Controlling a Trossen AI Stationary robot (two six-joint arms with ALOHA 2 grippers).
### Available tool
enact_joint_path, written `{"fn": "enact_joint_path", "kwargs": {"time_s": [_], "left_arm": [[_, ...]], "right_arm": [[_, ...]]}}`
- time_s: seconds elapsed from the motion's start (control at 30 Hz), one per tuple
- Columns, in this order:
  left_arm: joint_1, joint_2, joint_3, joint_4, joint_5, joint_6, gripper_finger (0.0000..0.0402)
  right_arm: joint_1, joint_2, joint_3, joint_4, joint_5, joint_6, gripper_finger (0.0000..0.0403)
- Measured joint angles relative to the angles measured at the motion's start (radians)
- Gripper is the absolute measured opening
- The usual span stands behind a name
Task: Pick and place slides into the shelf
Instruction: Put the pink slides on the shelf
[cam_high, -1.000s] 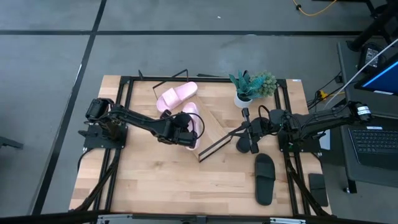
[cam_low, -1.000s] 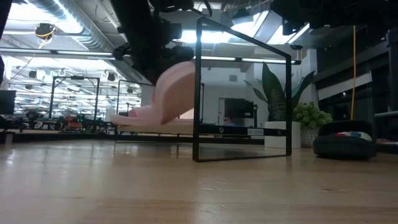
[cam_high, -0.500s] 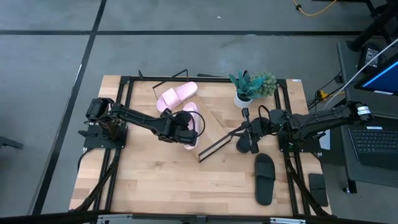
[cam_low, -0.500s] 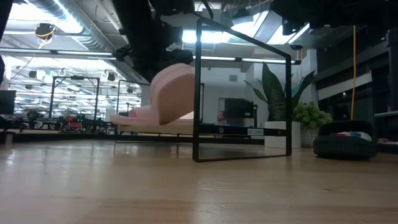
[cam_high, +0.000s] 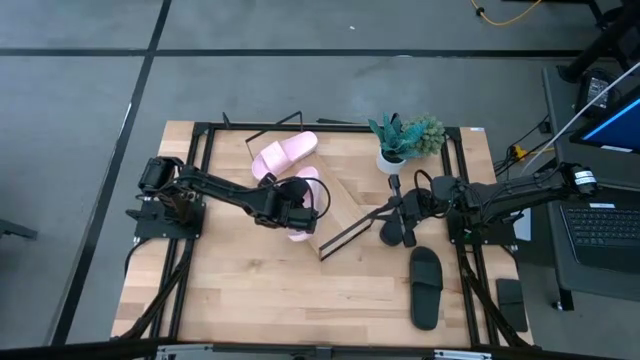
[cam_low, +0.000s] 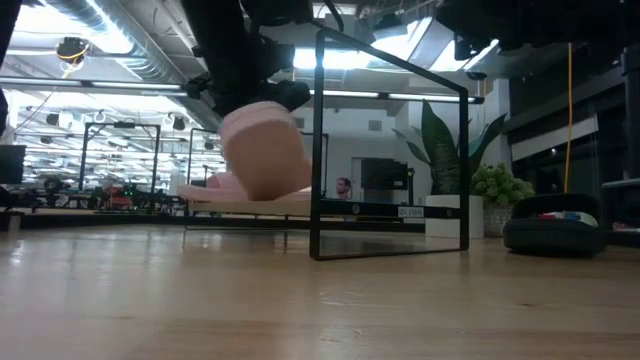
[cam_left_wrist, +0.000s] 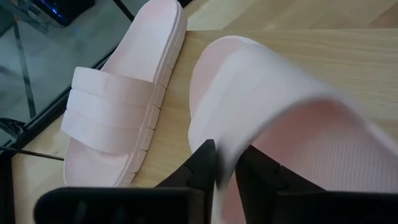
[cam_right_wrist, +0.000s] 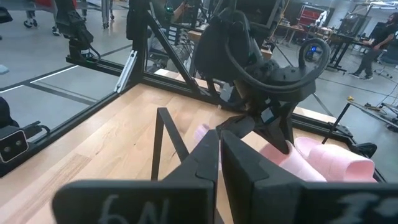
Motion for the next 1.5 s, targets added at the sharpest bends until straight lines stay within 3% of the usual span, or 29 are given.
{"fn": "enact_joint_path", "kwargs": {"time_s": [0.53, 1.17, 1.5], "left_arm": [[0.003, 0.001, 0.0, 0.038, -0.016, 0.0, 0.0108], [0.003, 0.001, 0.0, 0.062, 0.0, 0.1, 0.0114], [0.002, 0.001, 0.0, 0.027, 0.123, 0.133, 0.0114]], "right_arm": [[0.0, 0.0, 0.0, 0.0, -0.043, 0.0, 0.0021], [0.0, 0.0, 0.0, 0.0, -0.043, 0.007, 0.0021], [0.0, 0.0, 0.0, -0.001, -0.043, 0.03, 0.0021]]}}
